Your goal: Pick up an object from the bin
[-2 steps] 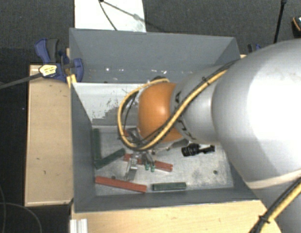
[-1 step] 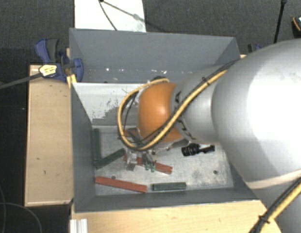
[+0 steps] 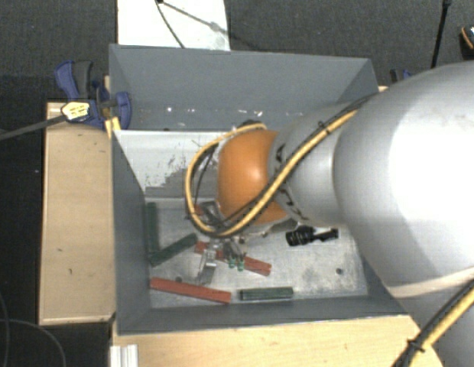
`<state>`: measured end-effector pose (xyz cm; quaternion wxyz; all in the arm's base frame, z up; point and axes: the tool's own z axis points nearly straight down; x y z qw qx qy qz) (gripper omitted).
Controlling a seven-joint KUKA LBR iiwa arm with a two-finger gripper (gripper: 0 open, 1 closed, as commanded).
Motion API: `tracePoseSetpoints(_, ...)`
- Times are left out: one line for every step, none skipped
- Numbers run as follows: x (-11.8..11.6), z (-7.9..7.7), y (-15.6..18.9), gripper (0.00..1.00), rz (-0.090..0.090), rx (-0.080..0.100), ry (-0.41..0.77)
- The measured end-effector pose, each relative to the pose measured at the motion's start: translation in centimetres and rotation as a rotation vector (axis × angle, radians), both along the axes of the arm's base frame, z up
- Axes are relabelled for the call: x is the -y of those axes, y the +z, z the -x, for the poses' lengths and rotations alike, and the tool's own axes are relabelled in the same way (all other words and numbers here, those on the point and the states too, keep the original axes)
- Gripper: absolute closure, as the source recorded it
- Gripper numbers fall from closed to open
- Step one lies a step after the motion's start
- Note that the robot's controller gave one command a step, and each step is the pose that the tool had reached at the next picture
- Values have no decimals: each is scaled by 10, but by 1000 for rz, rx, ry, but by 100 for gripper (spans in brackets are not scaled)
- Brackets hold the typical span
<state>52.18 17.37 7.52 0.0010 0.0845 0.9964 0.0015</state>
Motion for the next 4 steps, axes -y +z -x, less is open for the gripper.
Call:
tracePoseSetpoints(0,0,0,100,0,0,-1)
tracePoseSetpoints(0,0,0,0,0,0,-1)
tracePoseSetpoints(13,-41,-5,0,2,4,52)
tracePoseSetpoints(12,-39,-4,100,2,1,54)
